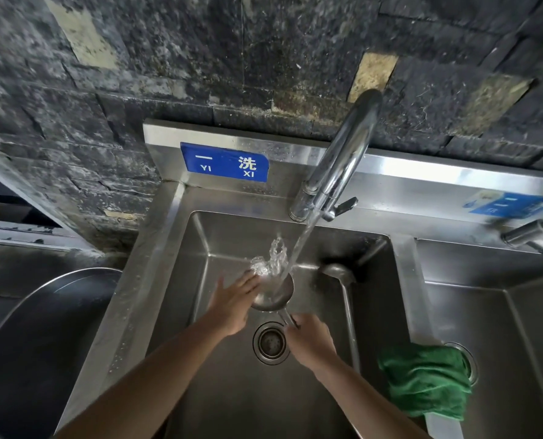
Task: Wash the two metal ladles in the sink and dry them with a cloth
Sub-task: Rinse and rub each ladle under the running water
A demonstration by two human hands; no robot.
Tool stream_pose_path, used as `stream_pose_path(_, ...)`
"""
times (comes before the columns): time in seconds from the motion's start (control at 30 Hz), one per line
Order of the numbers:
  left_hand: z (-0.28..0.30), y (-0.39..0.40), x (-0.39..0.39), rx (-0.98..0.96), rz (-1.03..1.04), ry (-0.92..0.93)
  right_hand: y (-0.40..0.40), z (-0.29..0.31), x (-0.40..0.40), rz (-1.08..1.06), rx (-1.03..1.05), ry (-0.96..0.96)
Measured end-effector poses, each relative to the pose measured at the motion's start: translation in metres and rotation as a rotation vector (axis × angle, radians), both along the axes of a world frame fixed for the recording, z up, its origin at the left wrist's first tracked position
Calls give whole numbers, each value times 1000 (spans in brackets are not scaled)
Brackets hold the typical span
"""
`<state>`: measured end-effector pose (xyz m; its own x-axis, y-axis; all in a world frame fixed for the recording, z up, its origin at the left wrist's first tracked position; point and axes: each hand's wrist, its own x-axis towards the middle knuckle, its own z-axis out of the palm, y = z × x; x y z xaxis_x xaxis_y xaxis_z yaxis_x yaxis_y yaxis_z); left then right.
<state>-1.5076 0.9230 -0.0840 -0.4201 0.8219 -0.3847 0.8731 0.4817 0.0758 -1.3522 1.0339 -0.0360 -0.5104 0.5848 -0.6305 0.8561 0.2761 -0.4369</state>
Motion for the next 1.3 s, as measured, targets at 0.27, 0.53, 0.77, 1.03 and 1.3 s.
stream_pose_path(0.27,51,41,-16,550,281,-352,0,-2,22,-60,41,-28)
stream_pose_path(0.53,113,117,-31,709,352,-621,1,12,46,-202,85,33)
stream_pose_path(0.77,109,158,-28,767,145,-610,2,14,54,-274,49,91)
stream_pose_path(1.03,94,163,-27,734,195,-675,3,8,53,-330,21,107)
stream_pose_path(1.3,42,123,0,317,251,-637,6,5,36,-362,29,126)
